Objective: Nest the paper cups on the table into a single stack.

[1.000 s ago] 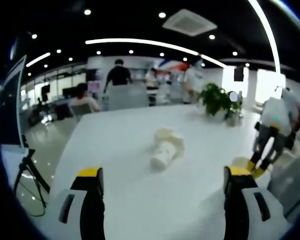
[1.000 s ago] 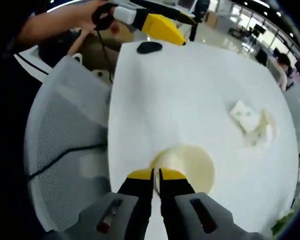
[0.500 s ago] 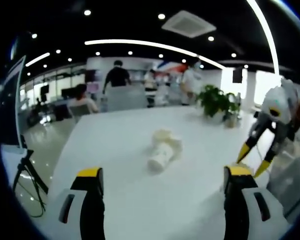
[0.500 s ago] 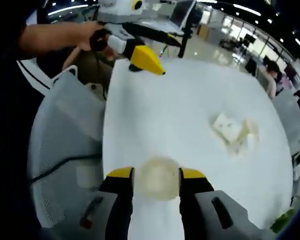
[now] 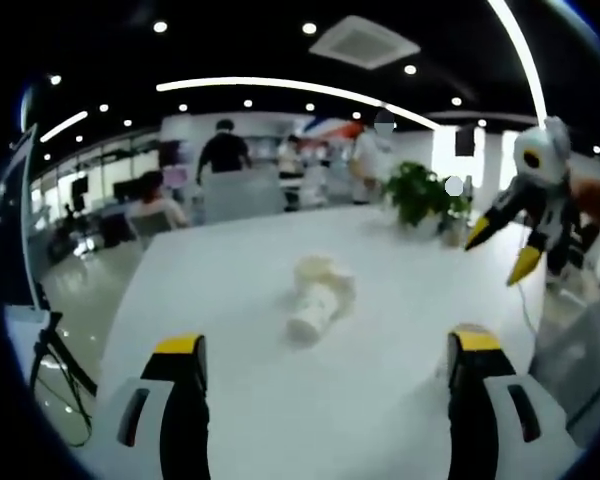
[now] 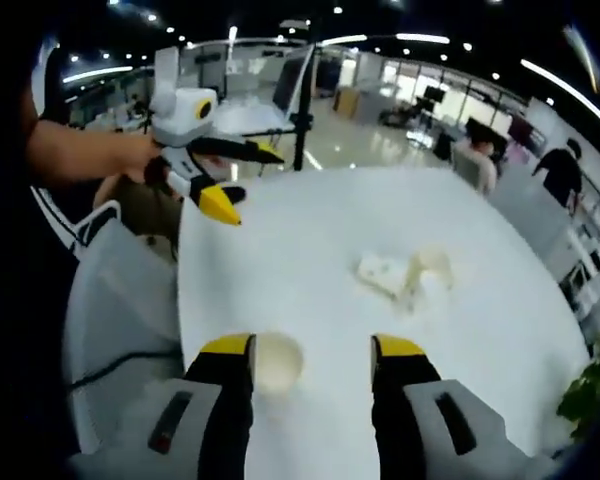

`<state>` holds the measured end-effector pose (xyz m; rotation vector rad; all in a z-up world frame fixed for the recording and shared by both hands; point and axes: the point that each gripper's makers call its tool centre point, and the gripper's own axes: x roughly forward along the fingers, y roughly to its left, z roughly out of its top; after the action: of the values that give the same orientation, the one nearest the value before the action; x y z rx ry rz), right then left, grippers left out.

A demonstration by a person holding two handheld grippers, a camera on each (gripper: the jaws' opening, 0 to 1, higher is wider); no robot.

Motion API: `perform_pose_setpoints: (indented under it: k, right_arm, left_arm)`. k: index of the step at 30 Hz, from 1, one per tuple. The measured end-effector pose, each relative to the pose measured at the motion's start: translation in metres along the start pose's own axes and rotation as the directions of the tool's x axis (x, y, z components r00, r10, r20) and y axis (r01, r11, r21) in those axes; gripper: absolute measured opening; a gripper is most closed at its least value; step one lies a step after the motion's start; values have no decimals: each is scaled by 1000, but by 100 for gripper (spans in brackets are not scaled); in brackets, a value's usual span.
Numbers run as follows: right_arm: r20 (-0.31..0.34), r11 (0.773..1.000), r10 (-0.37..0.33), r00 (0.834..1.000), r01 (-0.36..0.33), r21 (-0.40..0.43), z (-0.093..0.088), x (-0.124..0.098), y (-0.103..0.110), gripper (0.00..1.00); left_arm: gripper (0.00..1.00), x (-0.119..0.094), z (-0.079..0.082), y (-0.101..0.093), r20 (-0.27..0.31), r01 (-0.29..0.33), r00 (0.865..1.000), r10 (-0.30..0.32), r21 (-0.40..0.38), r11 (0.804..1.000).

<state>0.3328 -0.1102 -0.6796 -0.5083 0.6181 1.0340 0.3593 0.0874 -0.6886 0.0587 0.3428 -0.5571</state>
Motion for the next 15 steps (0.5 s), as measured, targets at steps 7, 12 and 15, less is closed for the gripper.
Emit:
perform_pose_setpoints:
  k: [7,12,15]
  right_arm:
    - [152,986,-90,984,67,150,-12,-25,-28,59]
    - [252,970,-170,953,116,214,-30,-34,-42,68]
    - [253,965,-190,949,133,226,-44,-35,-46,71]
  left_arm:
    - [98,-2,5,0,-4,18,1000,-18,23,1000]
    - [98,-4,1,3,-4,13,1000,-13,8,1000]
    - [98,-5,-8,3,-17,17,1000,-17,0,1000]
